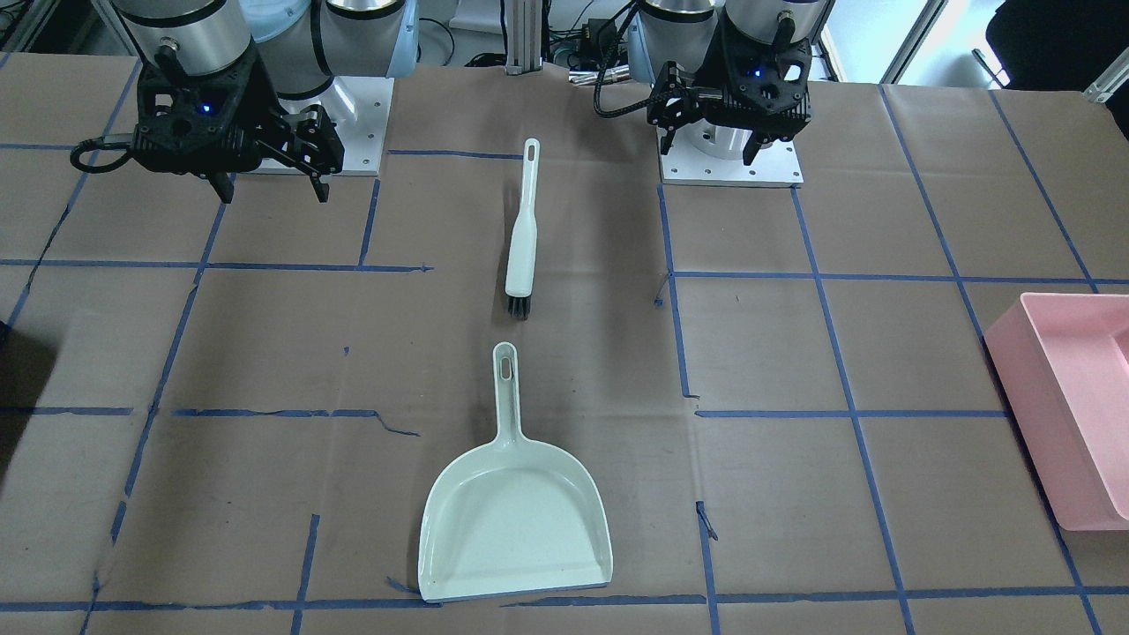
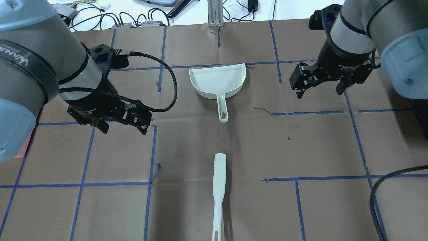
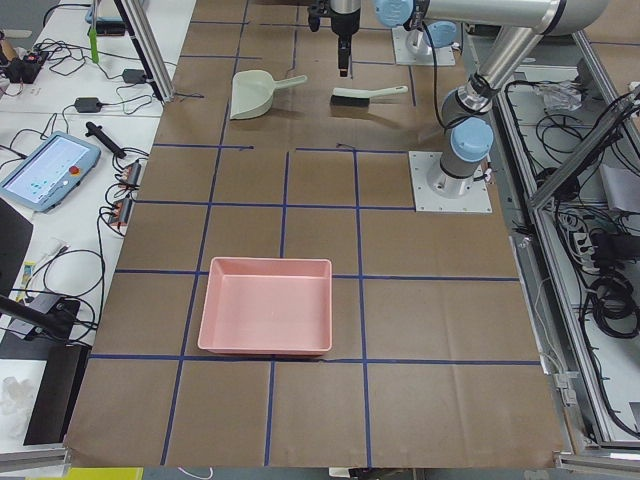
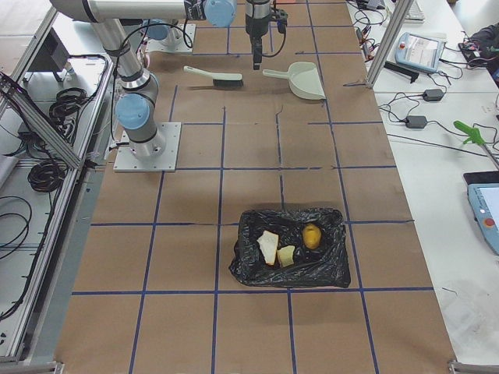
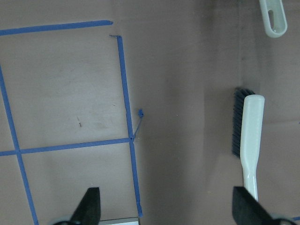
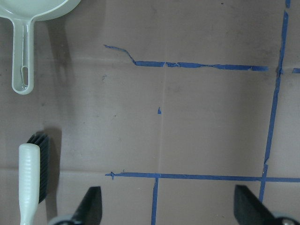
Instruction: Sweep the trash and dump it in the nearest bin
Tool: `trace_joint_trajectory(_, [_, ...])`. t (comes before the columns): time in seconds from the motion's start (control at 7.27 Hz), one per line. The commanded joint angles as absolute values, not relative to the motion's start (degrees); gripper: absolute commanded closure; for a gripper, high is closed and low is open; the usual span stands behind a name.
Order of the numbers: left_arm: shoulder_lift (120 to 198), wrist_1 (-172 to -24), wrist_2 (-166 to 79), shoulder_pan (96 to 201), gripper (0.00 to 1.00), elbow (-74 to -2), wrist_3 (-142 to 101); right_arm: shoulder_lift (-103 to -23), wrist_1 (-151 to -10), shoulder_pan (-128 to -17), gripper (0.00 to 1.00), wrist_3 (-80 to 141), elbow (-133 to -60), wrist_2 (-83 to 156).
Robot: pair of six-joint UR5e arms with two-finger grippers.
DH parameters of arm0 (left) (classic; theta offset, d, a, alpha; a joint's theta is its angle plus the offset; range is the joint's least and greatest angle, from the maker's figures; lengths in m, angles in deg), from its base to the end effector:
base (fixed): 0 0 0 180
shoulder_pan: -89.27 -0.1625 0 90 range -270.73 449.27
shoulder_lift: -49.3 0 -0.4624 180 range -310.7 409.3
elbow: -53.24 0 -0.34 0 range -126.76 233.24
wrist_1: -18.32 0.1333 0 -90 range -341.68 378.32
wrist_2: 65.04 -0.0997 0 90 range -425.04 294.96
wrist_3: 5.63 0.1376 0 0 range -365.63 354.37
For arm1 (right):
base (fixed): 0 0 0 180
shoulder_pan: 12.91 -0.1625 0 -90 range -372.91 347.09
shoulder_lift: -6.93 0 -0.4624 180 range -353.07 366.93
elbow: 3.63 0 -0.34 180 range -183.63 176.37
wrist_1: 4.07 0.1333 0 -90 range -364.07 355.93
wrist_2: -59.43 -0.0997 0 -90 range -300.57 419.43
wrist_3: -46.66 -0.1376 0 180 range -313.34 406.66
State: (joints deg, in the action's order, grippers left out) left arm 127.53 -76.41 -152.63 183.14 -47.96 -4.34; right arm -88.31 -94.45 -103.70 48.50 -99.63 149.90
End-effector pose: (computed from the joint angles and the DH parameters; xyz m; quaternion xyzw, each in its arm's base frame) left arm -0.1614 -0.3250 0.4742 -0.0442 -0.9981 -0.0368 0.0202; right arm 0.1376 -0.3947 0.4802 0.0230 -0.9997 -0.0034 0.0041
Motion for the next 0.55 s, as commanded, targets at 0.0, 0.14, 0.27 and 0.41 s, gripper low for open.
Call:
trace_joint_trajectory(0.0, [126.48, -77.47, -154.5, 183.05, 0.0, -48.18, -4.49, -88.35, -94.42, -103.7, 0.0, 48.5, -99.69, 149.96])
trace_joint_trajectory(0.14, [126.12, -77.48, -154.6, 183.05, 0.0, -48.45, -4.84, -88.35, -94.42, -103.7, 0.0, 48.5, -99.69, 149.96])
trace_joint_trajectory(0.27, [126.03, -77.04, -154.0, 183.05, 0.0, -48.62, -4.76, -88.35, -94.42, -103.7, 0.0, 48.5, -99.69, 149.96])
trace_joint_trajectory(0.41, [126.38, -76.95, -153.82, 183.13, 0.0, -48.63, -4.84, -88.35, -94.42, -103.7, 0.0, 48.5, -99.52, 150.04])
